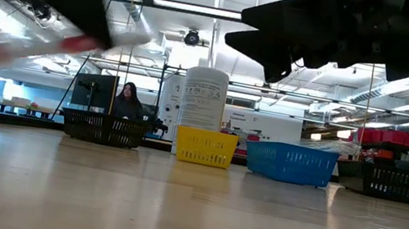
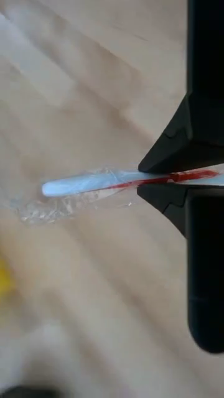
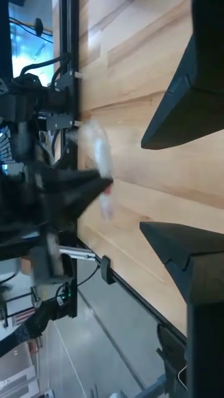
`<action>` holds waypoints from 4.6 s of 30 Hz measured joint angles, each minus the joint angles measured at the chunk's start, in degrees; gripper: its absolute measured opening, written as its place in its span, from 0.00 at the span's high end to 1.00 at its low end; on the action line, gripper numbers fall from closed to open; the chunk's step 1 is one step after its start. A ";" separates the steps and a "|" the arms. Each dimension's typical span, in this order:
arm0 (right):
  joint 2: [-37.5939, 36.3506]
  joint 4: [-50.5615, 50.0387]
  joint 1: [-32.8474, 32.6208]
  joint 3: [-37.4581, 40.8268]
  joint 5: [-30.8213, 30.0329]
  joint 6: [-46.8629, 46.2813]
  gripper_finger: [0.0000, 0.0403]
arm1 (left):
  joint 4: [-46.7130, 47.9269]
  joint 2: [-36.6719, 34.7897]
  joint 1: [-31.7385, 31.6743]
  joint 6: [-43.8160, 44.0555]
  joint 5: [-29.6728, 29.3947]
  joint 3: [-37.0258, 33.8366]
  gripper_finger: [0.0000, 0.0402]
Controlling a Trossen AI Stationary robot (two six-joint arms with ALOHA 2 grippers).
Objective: Pick & Place Travel size toiletries
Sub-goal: Put the red toothbrush into the blue bin
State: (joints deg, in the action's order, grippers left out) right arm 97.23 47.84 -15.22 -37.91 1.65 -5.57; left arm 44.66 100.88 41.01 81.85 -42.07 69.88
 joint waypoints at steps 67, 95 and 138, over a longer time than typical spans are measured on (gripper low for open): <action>-6.64 -4.27 -8.48 0.70 -50.33 2.60 0.96 | -20.86 -0.11 -19.55 -55.70 2.38 12.16 0.64; -19.48 -34.88 9.96 10.63 -56.45 -21.02 0.91 | -22.09 -0.11 -19.68 -55.24 1.21 11.44 0.60; -12.80 -24.08 21.25 12.80 -33.70 -11.54 0.86 | -22.29 -0.15 -19.88 -65.18 4.84 11.44 0.60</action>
State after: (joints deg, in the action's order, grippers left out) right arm 84.43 23.75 6.02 -25.11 -32.05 -17.10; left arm 22.37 100.73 21.12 16.67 -37.23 81.32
